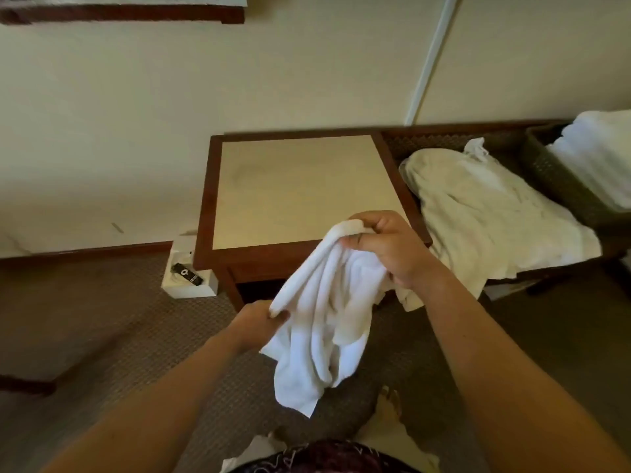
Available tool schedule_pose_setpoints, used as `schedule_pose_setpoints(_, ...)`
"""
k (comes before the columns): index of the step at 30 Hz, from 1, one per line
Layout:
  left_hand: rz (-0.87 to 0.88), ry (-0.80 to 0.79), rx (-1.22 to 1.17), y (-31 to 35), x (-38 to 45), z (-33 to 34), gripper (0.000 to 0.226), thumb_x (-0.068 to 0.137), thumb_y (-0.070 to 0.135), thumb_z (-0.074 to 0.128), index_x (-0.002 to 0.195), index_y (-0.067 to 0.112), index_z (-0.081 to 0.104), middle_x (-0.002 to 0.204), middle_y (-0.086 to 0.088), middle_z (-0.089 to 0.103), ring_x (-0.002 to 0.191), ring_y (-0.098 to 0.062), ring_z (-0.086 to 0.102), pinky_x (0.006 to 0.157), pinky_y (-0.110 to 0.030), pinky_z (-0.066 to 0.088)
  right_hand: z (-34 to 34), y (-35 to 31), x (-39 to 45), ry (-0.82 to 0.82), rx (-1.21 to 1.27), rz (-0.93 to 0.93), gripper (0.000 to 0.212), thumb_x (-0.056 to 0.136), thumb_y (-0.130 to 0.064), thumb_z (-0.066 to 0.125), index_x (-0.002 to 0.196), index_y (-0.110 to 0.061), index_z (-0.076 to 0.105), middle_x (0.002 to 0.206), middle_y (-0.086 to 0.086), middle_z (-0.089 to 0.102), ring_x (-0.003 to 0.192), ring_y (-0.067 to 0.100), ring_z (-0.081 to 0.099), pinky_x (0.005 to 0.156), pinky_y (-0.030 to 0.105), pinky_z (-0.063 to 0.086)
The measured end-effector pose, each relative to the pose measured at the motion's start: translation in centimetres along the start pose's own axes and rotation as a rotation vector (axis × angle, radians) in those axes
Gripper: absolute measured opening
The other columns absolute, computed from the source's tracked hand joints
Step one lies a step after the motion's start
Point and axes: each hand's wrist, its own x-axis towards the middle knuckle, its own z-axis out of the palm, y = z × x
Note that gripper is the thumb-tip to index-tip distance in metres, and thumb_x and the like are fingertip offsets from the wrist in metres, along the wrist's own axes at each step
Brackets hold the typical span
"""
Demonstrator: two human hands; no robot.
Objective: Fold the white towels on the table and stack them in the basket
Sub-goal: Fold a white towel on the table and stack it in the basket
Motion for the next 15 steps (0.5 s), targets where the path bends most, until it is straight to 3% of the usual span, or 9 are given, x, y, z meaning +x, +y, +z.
schedule_pose_setpoints(3, -0.085, 0.127, 0.008, -3.4, -1.0, -0.3, 0.029, 0.095, 0.060, 0.059, 0.095, 0.031, 0.065, 0.087, 0.006, 0.070, 0.081, -0.014, 0.065, 0.074, -0.038, 0.056, -2.0, 1.7, -1.1, 0.171, -0.135, 0.129, 0.011, 0.094, -0.011, 0.069, 0.098, -0.016, 0.078, 0.097, 0.001, 0.076, 0.092, 0.017, 0.071, 0.081, 0.033, 0.055)
schedule_pose_setpoints(4, -0.064, 0.198, 0.006, -3.4, -1.3, -0.8, 0.026, 0.092, 0.058, 0.064, 0.095, 0.032, 0.064, 0.086, 0.009, 0.069, 0.080, -0.012, 0.064, 0.069, -0.034, 0.053, -2.6, 2.4, -1.3, 0.173, -0.350, 0.223, 0.026, 0.092, -0.024, 0.075, 0.117, -0.018, 0.073, 0.114, -0.001, 0.074, 0.107, 0.016, 0.069, 0.090, 0.034, 0.053)
schedule_pose_setpoints(6, 0.048, 0.248, 0.004, -1.6, -1.6, -1.8, 0.020, 0.088, 0.047, 0.072, 0.092, 0.028, 0.066, 0.081, 0.012, 0.067, 0.076, -0.008, 0.062, 0.063, -0.032, 0.050, -2.9, 4.3, -1.5, 0.009, -0.724, 0.401, 0.096, 0.080, -0.043, 0.085, 0.158, -0.023, 0.033, 0.155, -0.004, 0.046, 0.141, 0.019, 0.046, 0.109, 0.035, 0.042)
schedule_pose_setpoints(8, 0.223, 0.196, 0.012, 2.0, -1.7, -2.1, 0.013, 0.083, 0.035, 0.077, 0.087, 0.027, 0.068, 0.078, 0.011, 0.067, 0.075, -0.007, 0.063, 0.065, -0.036, 0.054, -0.6, 5.7, -1.4, -0.246, -0.827, 0.447, 0.125, 0.074, -0.045, 0.089, 0.163, -0.035, 0.003, 0.161, -0.005, 0.034, 0.144, 0.021, 0.041, 0.111, 0.036, 0.042)
schedule_pose_setpoints(9, 0.309, 0.170, -0.008, 4.1, -1.8, -2.1, 0.011, 0.080, 0.030, 0.077, 0.088, 0.029, 0.069, 0.079, 0.011, 0.068, 0.076, -0.007, 0.064, 0.068, -0.038, 0.056, 0.8, 6.5, -1.3, -0.367, -0.857, 0.418, 0.119, 0.073, -0.047, 0.088, 0.162, -0.040, 0.008, 0.156, -0.006, 0.040, 0.136, 0.020, 0.048, 0.106, 0.037, 0.047)
schedule_pose_setpoints(10, 0.379, 0.151, -0.030, 6.0, -1.9, -2.4, 0.013, 0.078, 0.026, 0.076, 0.087, 0.031, 0.068, 0.081, 0.011, 0.069, 0.078, -0.007, 0.065, 0.069, -0.038, 0.057, 1.9, 7.6, -1.0, -0.444, -0.861, 0.368, 0.097, 0.077, -0.046, 0.085, 0.156, -0.042, 0.029, 0.144, -0.008, 0.052, 0.123, 0.018, 0.056, 0.100, 0.039, 0.051)
schedule_pose_setpoints(12, 0.435, 0.120, -0.068, 8.7, -2.0, -3.2, 0.020, 0.075, 0.019, 0.075, 0.084, 0.034, 0.064, 0.083, 0.012, 0.069, 0.079, -0.007, 0.064, 0.067, -0.033, 0.055, 2.5, 7.9, -0.8, -0.419, -0.758, 0.310, 0.021, 0.088, -0.035, 0.077, 0.106, -0.038, 0.067, 0.101, -0.008, 0.068, 0.094, 0.013, 0.062, 0.086, 0.040, 0.053)
schedule_pose_setpoints(13, 0.427, 0.099, -0.065, 9.2, -2.1, -3.6, 0.024, 0.074, 0.016, 0.075, 0.084, 0.034, 0.064, 0.083, 0.012, 0.067, 0.078, -0.007, 0.063, 0.066, -0.030, 0.053, 1.8, 7.6, -0.7, -0.349, -0.654, 0.294, 0.007, 0.092, -0.028, 0.074, 0.086, -0.031, 0.070, 0.084, -0.004, 0.067, 0.083, 0.012, 0.061, 0.078, 0.039, 0.051)
schedule_pose_setpoints(15, 0.346, 0.072, -0.030, 8.8, -2.3, -4.0, 0.026, 0.072, 0.012, 0.073, 0.085, 0.032, 0.062, 0.079, 0.009, 0.063, 0.072, -0.008, 0.059, 0.061, -0.030, 0.048, -0.4, 5.9, -0.9, -0.261, -0.474, 0.273, 0.009, 0.095, -0.018, 0.071, 0.088, -0.017, 0.077, 0.081, 0.006, 0.073, 0.080, 0.014, 0.067, 0.077, 0.040, 0.053)
